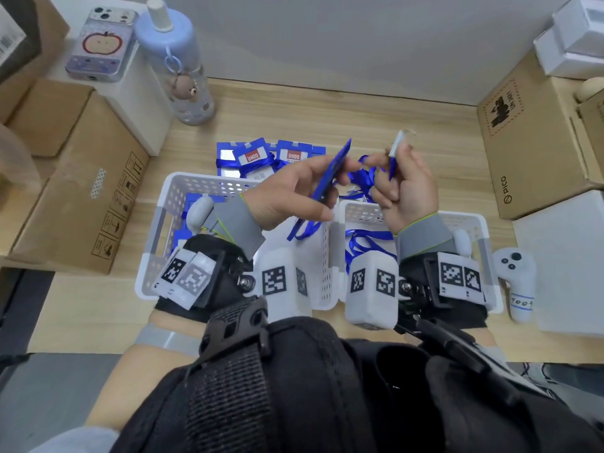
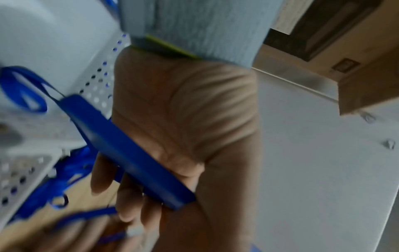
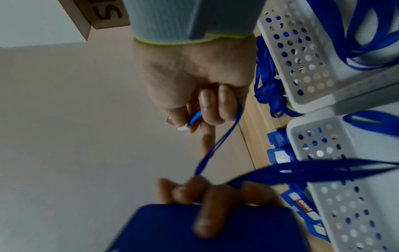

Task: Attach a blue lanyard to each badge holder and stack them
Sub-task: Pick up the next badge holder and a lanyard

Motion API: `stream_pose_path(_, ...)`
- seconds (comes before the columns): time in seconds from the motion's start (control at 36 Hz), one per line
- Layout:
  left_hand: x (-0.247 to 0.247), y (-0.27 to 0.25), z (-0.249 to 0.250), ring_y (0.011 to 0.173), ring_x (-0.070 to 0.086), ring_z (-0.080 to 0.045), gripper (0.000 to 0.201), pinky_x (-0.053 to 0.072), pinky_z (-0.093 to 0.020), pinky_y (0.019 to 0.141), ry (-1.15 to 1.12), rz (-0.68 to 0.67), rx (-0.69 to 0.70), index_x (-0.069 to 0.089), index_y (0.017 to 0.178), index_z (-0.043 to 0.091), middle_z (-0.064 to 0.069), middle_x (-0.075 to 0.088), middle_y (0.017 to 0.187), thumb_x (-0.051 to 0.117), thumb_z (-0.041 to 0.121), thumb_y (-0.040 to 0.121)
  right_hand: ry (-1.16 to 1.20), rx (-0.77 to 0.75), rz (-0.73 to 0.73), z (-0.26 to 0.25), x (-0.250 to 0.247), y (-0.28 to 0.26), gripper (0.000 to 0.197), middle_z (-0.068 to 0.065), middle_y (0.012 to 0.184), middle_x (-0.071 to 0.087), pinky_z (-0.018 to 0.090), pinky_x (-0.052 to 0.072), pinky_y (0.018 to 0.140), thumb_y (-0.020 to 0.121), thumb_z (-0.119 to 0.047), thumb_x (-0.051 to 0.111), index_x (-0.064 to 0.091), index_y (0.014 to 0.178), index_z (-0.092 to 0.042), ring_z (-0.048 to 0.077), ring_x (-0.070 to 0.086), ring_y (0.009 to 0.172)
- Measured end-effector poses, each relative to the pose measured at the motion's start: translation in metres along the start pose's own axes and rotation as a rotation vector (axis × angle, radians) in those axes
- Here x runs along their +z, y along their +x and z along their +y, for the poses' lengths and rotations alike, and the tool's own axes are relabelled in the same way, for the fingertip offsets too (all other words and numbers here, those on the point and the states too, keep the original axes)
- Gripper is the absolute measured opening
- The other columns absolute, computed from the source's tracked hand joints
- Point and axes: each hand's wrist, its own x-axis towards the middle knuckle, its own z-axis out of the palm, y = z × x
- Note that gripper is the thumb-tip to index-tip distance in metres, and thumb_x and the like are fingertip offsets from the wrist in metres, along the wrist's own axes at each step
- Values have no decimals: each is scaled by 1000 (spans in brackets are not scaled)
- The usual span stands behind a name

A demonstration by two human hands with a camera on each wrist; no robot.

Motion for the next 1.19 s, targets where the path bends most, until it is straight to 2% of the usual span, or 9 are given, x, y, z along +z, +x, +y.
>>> stream_pose_path(0.14, 3, 6, 13, 73, 49, -10, 66, 40, -29, 77, -121, -38, 135, 50, 116, 15, 3, 54, 93, 62, 12, 51, -166, 118, -68, 17, 10, -6, 22, 9, 54, 49, 7, 13, 37, 100, -22, 31, 44, 91, -6, 4, 18, 24)
stream_pose_path(0.28, 1, 6, 15, 74, 48, -11, 67, 42, -29, 70, -141, -28, 154, 48, 118, 15, 1, 51, 99, 61, 12, 53, -287, 247, -156, 27, 16, -15, 42, -1, 43, 54, 10, 7, 40, 100, -22, 27, 48, 63, -19, 4, 14, 26)
stream_pose_path(0.47, -3, 5, 12, 76, 50, -9, 67, 43, -30, 79, -228, 36, 196, 47, 121, 13, 3, 54, 101, 59, 12, 55, -412, 339, -195, 39, 3, -14, 23, 16, 57, 67, 18, 6, 42, 95, -15, 31, 45, 76, -12, 7, 13, 25)
stream_pose_path(0.69, -9, 8, 8, 76, 49, -9, 67, 43, -29, 81, -212, 111, 193, 45, 122, 14, 4, 54, 101, 60, 13, 56, -231, 414, -293, 40, -5, -8, 29, 9, 47, 58, 13, 7, 39, 98, -34, 28, 47, 89, -14, 4, 15, 25)
stream_pose_path(0.78, -13, 8, 5, 75, 50, -9, 66, 44, -27, 79, -252, 150, 187, 47, 121, 14, 3, 54, 100, 59, 13, 56, -294, 342, -297, 35, -13, -3, 49, -2, 45, 49, 13, 11, 34, 85, -50, 43, 49, 99, -3, 2, 18, 28)
stream_pose_path(0.86, -16, 8, 1, 74, 50, -9, 65, 44, -27, 79, -285, 195, 166, 48, 119, 15, 3, 54, 99, 60, 13, 55, -514, 126, -180, 27, -19, 3, 21, -12, 44, 44, 17, 26, 42, 81, -26, 65, 54, 69, -13, 2, 32, 38)
stream_pose_path(0.97, -16, 13, -5, 80, 58, -9, 64, 46, -25, 78, -267, 261, 96, 51, 116, 17, -1, 51, 113, 63, 16, 53, -737, -111, -67, 13, -30, 27, 25, -17, 45, 49, 12, 35, 51, 82, -10, 67, 56, 65, -24, -4, 39, 46)
stream_pose_path(1.08, -19, 20, -13, 86, 65, -7, 59, 50, -20, 73, -261, 351, 14, 54, 110, 19, 5, 53, 118, 61, 0, 55, -896, -203, 16, 2, -44, 52, 22, -9, 61, 52, 20, 37, 62, 81, -18, 67, 55, 64, -26, 3, 43, 59)
stream_pose_path(1.19, -20, 23, -17, 84, 63, -6, 48, 48, -21, 71, -257, 385, -4, 56, 106, 22, 12, 59, 102, 52, 0, 63, -1155, -173, 93, 7, -66, 71, 14, 5, 82, 60, 25, 38, 70, 84, -22, 64, 66, 89, -10, 17, 52, 79)
